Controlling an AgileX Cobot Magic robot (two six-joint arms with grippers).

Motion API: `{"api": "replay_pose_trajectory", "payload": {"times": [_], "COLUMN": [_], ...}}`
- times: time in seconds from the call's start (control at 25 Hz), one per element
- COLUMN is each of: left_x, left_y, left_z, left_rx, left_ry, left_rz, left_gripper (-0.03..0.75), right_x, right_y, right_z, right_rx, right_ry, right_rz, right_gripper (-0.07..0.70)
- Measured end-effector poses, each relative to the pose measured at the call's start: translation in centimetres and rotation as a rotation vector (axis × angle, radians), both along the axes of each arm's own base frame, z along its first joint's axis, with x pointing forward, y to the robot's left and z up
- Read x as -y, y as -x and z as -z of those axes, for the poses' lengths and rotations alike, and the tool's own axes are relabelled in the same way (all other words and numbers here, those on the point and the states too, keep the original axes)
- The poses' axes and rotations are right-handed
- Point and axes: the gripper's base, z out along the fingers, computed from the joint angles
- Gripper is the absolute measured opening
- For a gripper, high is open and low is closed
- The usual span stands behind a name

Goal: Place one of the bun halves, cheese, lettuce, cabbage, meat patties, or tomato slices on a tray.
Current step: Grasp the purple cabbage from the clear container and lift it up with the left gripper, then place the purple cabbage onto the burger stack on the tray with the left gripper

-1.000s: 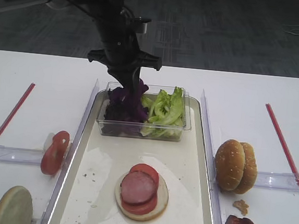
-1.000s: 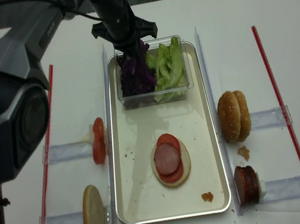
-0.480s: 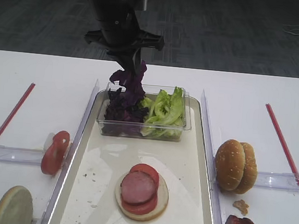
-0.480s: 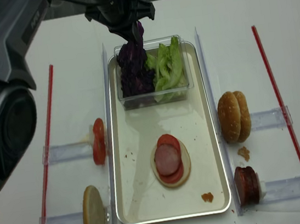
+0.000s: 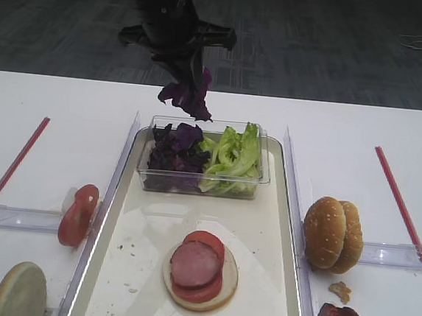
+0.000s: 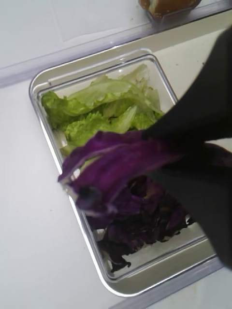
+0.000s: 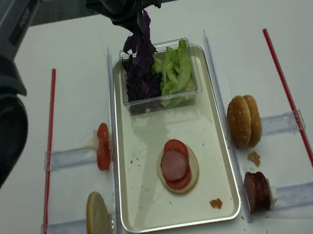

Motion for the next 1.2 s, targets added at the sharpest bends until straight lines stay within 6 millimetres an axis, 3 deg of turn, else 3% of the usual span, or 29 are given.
{"api": "replay_pose_trajectory", "payload": {"times": [0.32,0.88,1.2], "left_x": [0.7,1.2,2.3], "left_y": [2.6,10.5,13.9], "left_z": [-3.6,-3.4,-1.6], "left_rx": [0.054,-0.052,-0.119], "left_ry": [0.03,-0.022,-0.07], "left_rz": [0.028,0.129,0.197], "left_gripper": [0.071,0.071,0.071], "right_x": [0.0,0.0,0.0], "right_y": [0.0,0.0,0.0], "right_z": [0.0,0.0,0.0], "right_rx": [0.0,0.0,0.0], "right_ry": [-0.005,-0.006,-0.008], "right_rz": [0.003,0.004,0.005], "right_gripper": [0.397,0.397,0.397]}}
